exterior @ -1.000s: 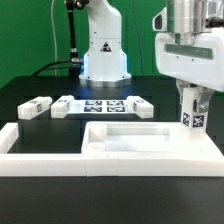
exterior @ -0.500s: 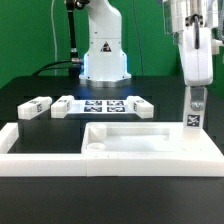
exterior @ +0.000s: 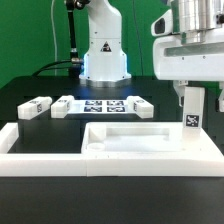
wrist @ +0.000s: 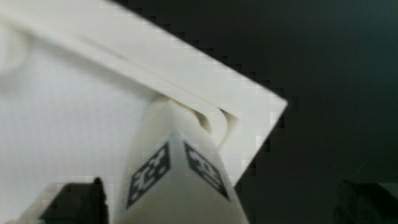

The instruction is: Assemble desk

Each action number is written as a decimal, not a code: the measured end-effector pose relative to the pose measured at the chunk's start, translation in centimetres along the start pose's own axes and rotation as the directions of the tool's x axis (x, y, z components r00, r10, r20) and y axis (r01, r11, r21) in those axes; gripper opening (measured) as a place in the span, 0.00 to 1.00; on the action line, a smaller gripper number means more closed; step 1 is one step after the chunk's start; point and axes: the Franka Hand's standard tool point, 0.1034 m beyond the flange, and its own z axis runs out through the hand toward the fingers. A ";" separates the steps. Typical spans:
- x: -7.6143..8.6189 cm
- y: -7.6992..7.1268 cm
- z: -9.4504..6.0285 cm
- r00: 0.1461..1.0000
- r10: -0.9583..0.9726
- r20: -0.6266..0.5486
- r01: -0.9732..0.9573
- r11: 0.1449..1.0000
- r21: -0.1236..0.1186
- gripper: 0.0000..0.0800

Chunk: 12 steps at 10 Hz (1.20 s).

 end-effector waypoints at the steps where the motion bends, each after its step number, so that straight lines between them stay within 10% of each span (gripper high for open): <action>1: 0.1 0.0 0.0 0.995 -0.097 -0.001 0.097 0.995 -0.001 0.81; 5: 1.1 0.4 -0.4 0.735 -0.674 0.066 0.678 0.733 -0.065 0.81; 8: 1.2 0.3 -0.3 0.739 -0.670 0.069 0.673 0.736 -0.069 0.81; 10: 1.1 0.3 -0.3 0.789 -0.611 0.065 0.614 0.786 -0.072 0.70; 12: 1.4 0.4 -0.3 0.851 -0.522 0.057 0.525 0.847 -0.082 0.36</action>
Offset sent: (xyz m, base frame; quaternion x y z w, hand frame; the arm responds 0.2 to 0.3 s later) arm 0.0070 -0.0064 0.0105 -0.0558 -0.0441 -0.5244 0.8485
